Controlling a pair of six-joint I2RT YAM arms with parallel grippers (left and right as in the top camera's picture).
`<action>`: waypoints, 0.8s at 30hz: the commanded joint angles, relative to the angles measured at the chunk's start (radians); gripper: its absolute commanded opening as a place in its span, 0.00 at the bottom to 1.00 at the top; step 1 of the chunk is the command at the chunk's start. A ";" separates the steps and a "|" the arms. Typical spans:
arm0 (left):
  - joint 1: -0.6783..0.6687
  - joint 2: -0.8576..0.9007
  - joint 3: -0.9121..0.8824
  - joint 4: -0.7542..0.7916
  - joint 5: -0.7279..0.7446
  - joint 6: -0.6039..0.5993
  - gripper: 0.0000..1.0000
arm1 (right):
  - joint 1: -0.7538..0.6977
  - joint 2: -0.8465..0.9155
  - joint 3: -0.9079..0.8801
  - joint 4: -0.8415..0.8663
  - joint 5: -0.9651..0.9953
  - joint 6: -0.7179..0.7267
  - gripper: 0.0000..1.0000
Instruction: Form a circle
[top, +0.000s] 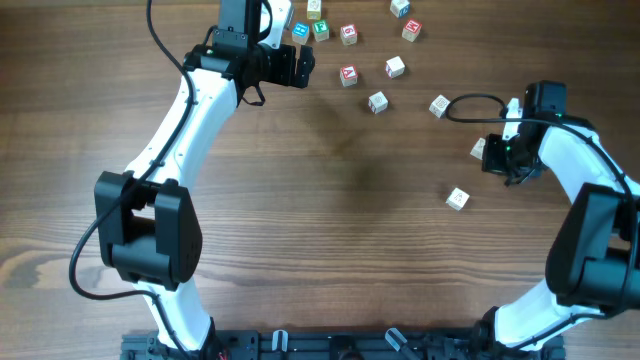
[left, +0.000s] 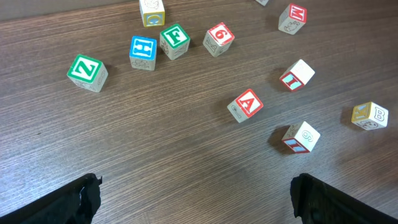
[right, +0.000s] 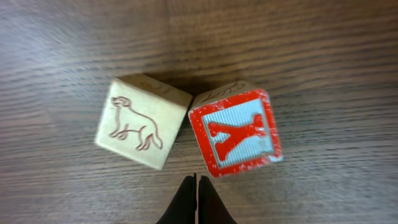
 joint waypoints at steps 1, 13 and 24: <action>-0.005 0.009 -0.005 0.000 0.008 -0.002 1.00 | 0.004 0.026 -0.003 0.003 -0.002 0.010 0.04; -0.005 0.009 -0.005 0.000 0.008 -0.002 1.00 | 0.004 0.026 -0.003 0.032 -0.002 0.037 0.05; -0.005 0.009 -0.005 0.000 0.008 -0.002 1.00 | 0.004 0.026 -0.003 0.013 -0.124 0.053 0.05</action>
